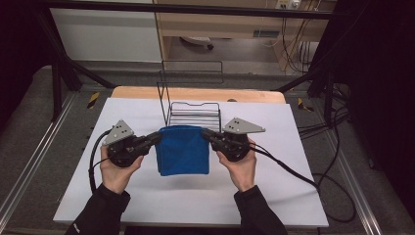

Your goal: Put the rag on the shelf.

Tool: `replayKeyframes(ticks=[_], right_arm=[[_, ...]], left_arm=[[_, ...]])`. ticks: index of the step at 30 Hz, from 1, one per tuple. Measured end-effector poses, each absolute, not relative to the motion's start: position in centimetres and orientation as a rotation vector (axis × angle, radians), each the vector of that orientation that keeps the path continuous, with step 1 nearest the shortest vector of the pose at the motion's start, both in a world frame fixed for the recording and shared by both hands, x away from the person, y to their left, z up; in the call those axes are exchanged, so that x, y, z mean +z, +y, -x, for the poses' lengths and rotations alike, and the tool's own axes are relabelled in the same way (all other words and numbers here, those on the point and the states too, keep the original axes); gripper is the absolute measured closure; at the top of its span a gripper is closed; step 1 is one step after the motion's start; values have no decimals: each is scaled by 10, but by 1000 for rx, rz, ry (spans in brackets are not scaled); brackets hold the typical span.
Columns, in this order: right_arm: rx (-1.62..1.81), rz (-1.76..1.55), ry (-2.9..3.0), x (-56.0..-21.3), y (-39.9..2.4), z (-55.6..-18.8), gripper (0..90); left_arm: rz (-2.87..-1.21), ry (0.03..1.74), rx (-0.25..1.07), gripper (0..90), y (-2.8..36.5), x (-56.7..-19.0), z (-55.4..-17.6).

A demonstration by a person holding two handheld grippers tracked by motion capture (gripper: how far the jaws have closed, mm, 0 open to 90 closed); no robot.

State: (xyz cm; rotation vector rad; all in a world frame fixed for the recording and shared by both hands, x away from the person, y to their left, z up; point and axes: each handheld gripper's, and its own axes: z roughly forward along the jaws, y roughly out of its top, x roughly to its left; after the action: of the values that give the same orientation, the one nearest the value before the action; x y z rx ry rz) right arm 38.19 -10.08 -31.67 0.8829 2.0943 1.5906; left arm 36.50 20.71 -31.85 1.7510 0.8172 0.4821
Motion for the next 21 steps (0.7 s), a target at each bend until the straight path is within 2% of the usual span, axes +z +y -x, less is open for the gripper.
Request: replayKeyframes(ticks=[21], right_arm=[[1639, -827, 1925, -278, -112, -379, 865]], left_arm=[[-1644, 766, 559, 856, 187, -279, -377]])
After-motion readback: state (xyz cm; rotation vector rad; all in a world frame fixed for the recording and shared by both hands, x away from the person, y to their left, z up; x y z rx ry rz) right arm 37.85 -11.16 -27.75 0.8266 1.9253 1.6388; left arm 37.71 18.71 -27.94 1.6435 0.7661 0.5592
